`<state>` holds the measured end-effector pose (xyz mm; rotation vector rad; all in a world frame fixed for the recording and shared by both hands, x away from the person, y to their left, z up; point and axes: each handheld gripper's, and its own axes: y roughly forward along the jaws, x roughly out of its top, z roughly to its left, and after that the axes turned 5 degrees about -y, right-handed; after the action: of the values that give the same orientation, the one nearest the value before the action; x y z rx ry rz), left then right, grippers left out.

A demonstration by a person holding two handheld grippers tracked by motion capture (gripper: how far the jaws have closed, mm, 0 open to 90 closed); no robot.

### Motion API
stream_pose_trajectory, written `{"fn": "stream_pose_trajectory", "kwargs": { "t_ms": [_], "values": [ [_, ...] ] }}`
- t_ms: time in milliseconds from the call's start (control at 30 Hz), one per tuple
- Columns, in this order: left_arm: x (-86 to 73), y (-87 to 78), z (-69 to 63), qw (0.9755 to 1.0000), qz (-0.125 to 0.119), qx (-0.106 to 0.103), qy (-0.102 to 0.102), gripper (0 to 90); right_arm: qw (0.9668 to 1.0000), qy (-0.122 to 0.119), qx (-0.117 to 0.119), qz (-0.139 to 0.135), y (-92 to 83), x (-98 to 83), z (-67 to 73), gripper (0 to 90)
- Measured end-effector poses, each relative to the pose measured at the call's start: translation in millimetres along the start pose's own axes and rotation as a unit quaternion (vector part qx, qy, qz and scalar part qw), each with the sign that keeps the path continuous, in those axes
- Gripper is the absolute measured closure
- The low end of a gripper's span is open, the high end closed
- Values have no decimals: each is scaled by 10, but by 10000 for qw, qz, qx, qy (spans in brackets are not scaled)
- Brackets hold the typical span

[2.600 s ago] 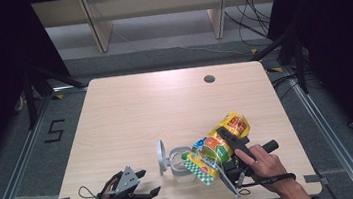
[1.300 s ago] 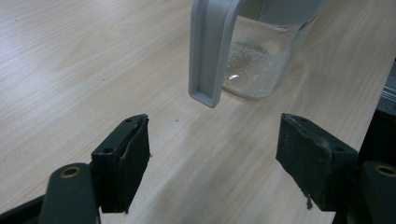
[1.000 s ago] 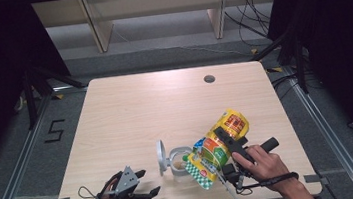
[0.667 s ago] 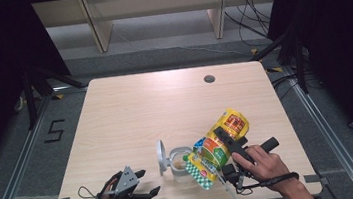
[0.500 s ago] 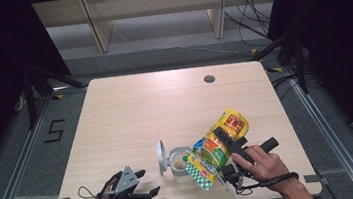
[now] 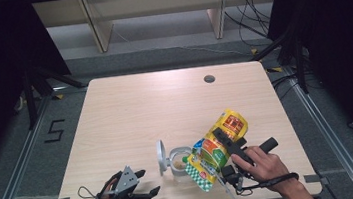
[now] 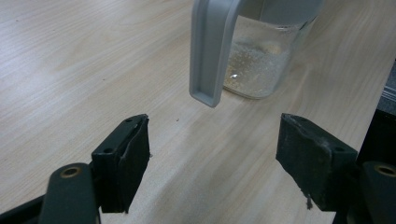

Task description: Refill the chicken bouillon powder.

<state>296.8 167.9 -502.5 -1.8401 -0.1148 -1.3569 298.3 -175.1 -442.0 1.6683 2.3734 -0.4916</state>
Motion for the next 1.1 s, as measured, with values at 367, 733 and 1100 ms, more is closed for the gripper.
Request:
{"fn": "stream_pose_trajectory", "kwargs": {
  "t_ms": [367, 733, 1100],
  "values": [
    [1, 1, 2, 10000, 6, -1, -3, 252, 9991, -315, -255, -155, 0, 7, -64, 472],
    [0, 5, -3, 10000, -17, -8, -20, 252, 9986, -357, -367, -137, -3, 1, -57, 473],
    [-8, 11, -19, 9999, -3, 33, -130, 253, 9959, -775, -456, -56, -42, 17, -112, 473]
  ]
}}
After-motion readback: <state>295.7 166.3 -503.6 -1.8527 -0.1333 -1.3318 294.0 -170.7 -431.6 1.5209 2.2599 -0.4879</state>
